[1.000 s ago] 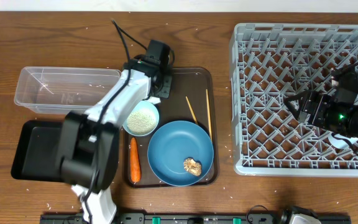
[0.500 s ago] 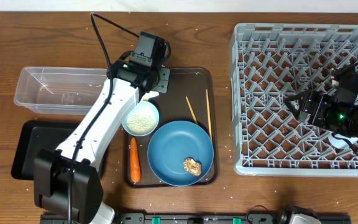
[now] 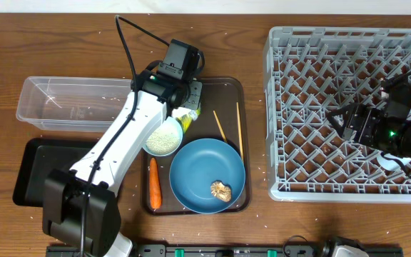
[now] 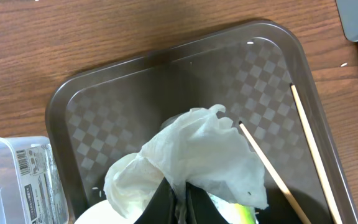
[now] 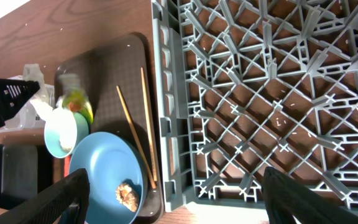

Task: Sort waste into correct bins and load items into the dishwasher rack
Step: 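Carry the tissue to the clear plastic bin and release it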

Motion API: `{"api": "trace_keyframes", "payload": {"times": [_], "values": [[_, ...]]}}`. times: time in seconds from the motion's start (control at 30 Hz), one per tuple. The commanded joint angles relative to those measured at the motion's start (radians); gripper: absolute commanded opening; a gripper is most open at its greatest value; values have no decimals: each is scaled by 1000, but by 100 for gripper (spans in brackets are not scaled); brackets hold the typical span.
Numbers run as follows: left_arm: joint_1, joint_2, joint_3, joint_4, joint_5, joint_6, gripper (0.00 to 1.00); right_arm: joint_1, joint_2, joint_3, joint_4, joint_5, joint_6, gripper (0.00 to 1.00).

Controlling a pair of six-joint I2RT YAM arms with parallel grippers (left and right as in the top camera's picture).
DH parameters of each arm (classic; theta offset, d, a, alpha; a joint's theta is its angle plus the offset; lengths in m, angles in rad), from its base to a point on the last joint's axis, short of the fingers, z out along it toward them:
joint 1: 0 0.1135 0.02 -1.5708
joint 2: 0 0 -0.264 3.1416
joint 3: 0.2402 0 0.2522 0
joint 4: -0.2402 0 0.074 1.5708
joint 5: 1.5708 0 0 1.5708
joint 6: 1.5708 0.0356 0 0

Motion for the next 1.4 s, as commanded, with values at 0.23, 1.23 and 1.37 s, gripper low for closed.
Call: {"api": "trace_keyframes", "payload": {"times": [0.23,1.23,1.37], "values": [[2,0,19,-21,-158,25,6,16,-1,-3,0,3,0,82],[336,0,21,-42,10,-110,48,16,-1,-3,3,3,0,84],[263,2,12,-36,135,-27,48,16,-1,-3,3,4,0,85]]}}
